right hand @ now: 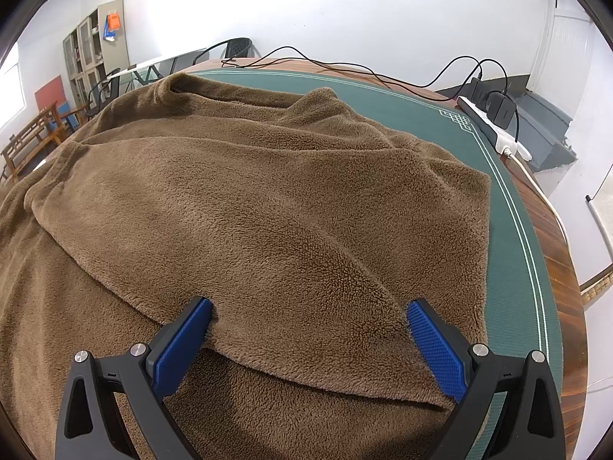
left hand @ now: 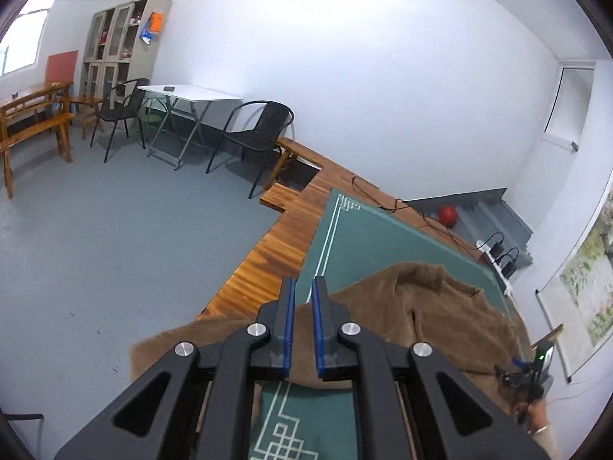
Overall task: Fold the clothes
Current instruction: 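Grasp the side edge with the left gripper and lift it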
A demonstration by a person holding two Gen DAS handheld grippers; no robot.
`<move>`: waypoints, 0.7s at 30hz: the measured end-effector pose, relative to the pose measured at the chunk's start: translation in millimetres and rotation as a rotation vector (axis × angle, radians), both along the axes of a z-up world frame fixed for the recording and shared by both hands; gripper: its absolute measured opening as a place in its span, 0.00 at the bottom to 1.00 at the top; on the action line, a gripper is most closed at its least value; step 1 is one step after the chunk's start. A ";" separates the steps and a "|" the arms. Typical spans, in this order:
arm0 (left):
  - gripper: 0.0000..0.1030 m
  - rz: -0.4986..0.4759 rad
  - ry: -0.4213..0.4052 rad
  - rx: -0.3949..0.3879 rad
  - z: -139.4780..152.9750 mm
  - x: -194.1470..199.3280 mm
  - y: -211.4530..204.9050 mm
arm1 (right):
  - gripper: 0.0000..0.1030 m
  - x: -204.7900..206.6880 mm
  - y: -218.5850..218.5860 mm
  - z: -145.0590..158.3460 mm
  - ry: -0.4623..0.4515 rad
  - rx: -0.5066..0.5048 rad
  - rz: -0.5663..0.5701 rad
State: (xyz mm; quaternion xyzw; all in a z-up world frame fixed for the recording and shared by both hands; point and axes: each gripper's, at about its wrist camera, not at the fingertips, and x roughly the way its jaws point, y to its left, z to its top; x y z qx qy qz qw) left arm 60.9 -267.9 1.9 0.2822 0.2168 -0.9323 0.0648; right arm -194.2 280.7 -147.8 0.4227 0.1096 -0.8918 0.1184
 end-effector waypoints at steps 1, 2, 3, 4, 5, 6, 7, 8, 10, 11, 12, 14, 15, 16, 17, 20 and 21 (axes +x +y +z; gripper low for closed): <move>0.10 0.006 0.007 0.003 3.7 -2.5 -3.5 | 0.99 -0.3 0.3 -0.1 -0.001 -0.001 0.000; 0.10 0.000 0.010 0.012 5.4 -5.0 -3.7 | 0.99 -0.5 0.6 -0.1 -0.002 -0.003 0.000; 0.10 -0.026 0.005 0.029 3.3 -7.0 1.9 | 0.99 -0.6 0.9 -0.2 -0.003 -0.005 0.000; 0.10 -0.047 -0.005 0.042 -0.5 -7.9 7.9 | 0.99 -0.8 1.2 -0.3 -0.005 -0.007 0.001; 0.10 -0.060 -0.015 0.053 -5.1 -8.4 12.5 | 0.99 -1.0 1.7 -0.4 -0.006 -0.010 0.001; 0.10 -0.074 -0.029 0.070 -11.0 -8.9 16.5 | 0.99 -1.4 2.2 -0.4 -0.009 -0.013 0.001; 0.12 -0.086 -0.047 0.098 -19.0 -9.6 19.5 | 0.99 -1.8 2.7 -0.5 -0.011 -0.017 0.001; 0.15 -0.098 -0.066 0.140 -29.3 -10.4 20.7 | 0.99 -1.9 2.6 -0.6 -0.012 -0.018 0.001; 0.40 -0.112 -0.109 0.240 -52.4 -11.0 18.7 | 0.99 -1.9 2.3 -0.7 -0.012 -0.019 0.001; 0.44 -0.107 -0.129 0.290 -65.7 -10.4 16.7 | 0.99 -1.9 2.0 -0.7 -0.012 -0.019 0.001; 0.48 -0.096 -0.143 0.333 -77.7 -8.6 15.2 | 0.99 -1.9 2.2 -0.6 -0.012 -0.019 0.001; 0.49 -0.064 -0.159 0.397 -93.7 -3.2 10.7 | 0.99 -1.8 2.8 -0.5 -0.012 -0.020 0.001; 0.51 -0.046 -0.166 0.433 -102.2 0.3 7.0 | 0.99 -1.8 2.9 -0.5 -0.012 -0.019 0.002; 0.54 -0.028 -0.167 0.468 -109.3 3.7 3.6 | 0.99 -1.8 2.9 -0.5 -0.012 -0.019 0.002; 0.60 -0.011 -0.161 0.499 -114.2 7.1 0.6 | 0.99 -1.7 3.0 -0.6 -0.012 -0.019 0.002; 0.71 0.030 -0.153 0.561 -126.0 13.9 -5.6 | 0.99 -1.7 3.2 -0.5 -0.012 -0.019 0.002; 0.72 0.040 -0.159 0.568 -128.5 14.1 -5.5 | 0.99 -1.7 3.3 -0.5 -0.012 -0.019 0.002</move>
